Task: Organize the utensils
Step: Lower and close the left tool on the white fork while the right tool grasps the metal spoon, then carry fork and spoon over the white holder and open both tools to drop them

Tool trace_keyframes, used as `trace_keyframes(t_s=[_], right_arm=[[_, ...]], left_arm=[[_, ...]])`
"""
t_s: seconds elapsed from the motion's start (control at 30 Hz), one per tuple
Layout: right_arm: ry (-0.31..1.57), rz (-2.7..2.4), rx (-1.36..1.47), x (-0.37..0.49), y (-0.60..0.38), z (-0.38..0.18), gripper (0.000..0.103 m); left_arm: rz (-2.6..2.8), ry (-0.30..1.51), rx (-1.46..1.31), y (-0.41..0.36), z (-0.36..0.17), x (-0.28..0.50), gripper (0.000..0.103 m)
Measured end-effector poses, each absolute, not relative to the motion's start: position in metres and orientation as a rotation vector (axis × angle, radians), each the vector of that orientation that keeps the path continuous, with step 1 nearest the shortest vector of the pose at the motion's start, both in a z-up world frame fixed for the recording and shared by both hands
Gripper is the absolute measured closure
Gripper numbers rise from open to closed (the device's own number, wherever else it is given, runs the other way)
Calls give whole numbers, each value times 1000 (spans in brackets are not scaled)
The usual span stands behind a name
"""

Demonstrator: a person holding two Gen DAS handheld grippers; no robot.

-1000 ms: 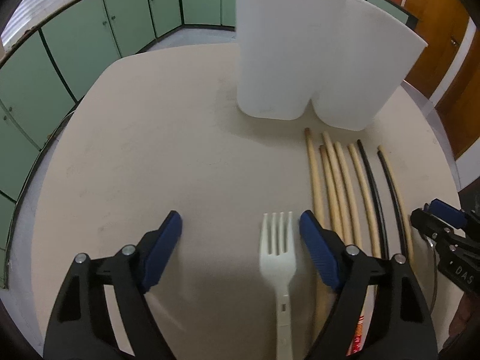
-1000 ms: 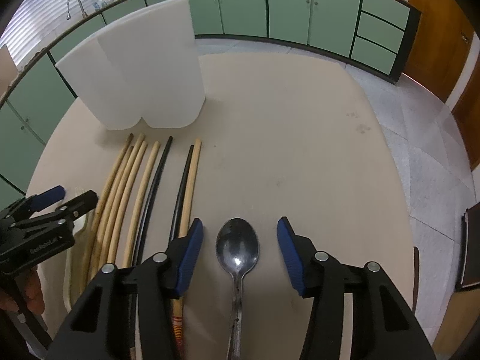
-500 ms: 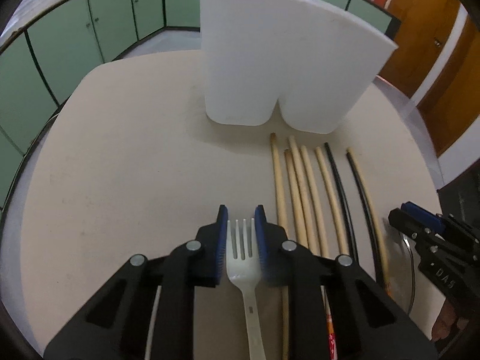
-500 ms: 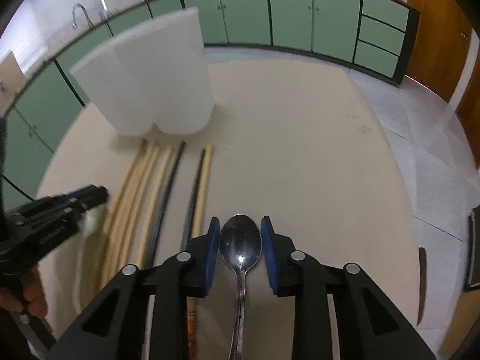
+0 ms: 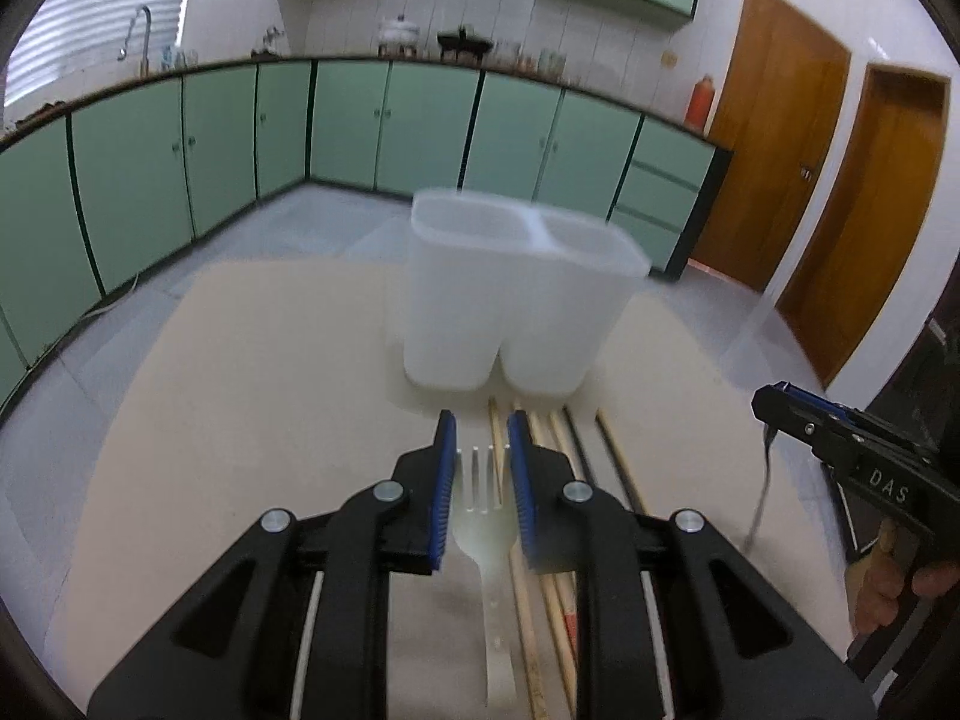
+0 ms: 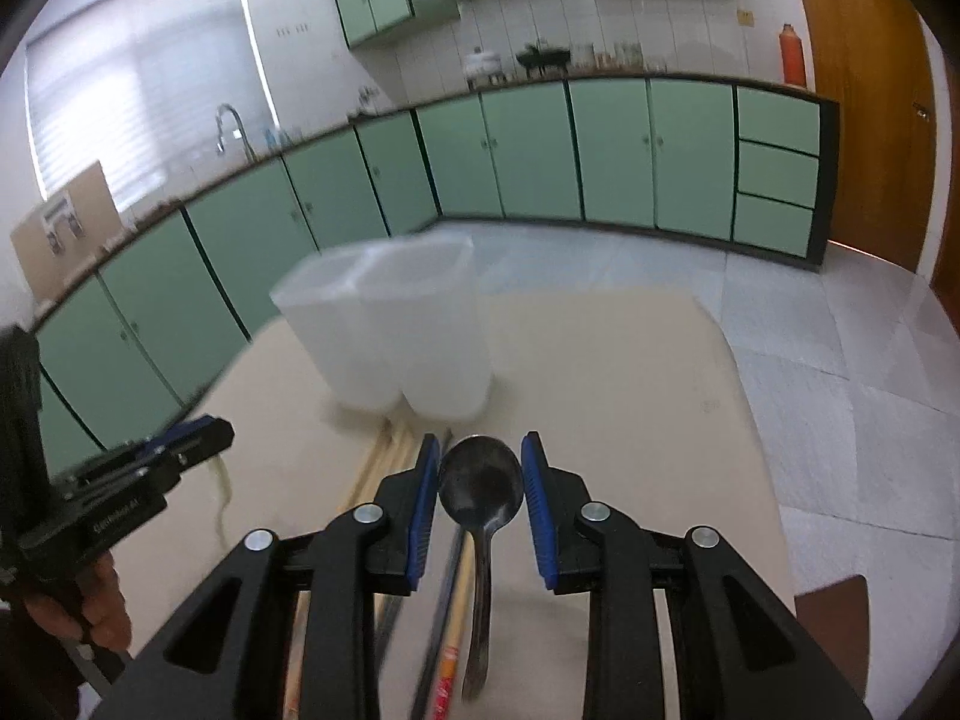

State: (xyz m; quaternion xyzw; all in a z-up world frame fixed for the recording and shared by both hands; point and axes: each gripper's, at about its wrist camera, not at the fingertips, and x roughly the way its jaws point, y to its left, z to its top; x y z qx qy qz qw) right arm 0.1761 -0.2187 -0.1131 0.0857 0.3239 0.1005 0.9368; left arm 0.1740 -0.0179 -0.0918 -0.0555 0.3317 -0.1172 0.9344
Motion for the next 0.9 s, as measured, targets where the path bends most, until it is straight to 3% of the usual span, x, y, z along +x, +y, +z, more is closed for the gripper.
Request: trace_keyframes(t_s=[0.53,0.9], right_arm=[[459,257,187,200,-222,-38,75],[303,287,154,273,-198,23,76]], left_arm=[[-264,436,-126,-18,-8,168,86],[-261,290,-126,-30,59,226,86]])
